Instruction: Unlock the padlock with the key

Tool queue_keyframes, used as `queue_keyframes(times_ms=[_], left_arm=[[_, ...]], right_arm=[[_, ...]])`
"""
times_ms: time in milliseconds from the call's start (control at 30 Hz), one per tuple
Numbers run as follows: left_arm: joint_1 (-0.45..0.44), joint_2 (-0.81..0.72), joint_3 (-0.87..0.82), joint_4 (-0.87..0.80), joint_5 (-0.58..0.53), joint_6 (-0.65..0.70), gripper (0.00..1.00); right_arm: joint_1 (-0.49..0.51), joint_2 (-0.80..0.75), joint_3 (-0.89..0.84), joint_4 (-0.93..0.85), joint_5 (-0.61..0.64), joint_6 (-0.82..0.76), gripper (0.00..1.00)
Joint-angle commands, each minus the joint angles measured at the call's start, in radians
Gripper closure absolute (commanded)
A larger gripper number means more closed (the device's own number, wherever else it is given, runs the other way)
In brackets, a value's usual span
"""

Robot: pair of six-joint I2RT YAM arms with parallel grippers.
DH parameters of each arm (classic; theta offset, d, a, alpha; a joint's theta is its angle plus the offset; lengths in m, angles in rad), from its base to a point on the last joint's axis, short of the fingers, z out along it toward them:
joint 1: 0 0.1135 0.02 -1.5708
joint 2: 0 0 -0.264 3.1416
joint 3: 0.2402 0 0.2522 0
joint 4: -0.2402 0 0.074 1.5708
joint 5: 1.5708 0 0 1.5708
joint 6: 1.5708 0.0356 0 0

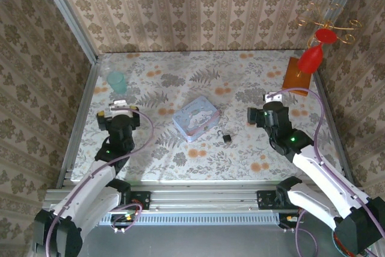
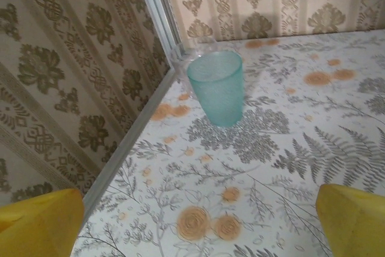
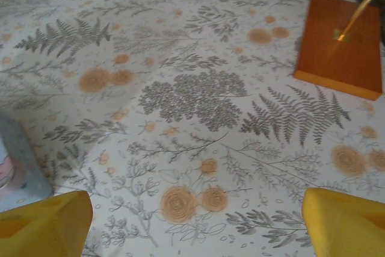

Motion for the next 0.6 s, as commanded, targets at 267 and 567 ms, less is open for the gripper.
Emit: queue_keyframes(times_ms=[267, 567], left_arm=[[0.193, 0.275, -0.063, 0.264, 0.260, 0.026, 0.00], [0.205, 0.492, -0.087, 0.581, 0.356, 0.100, 0.00]], right_arm=[[-0.008, -0.060, -0.050, 0.094, 0.097, -0.062, 0.10], [-0.009, -0.158, -0.147, 0.199, 0.070, -0.143, 0.09]])
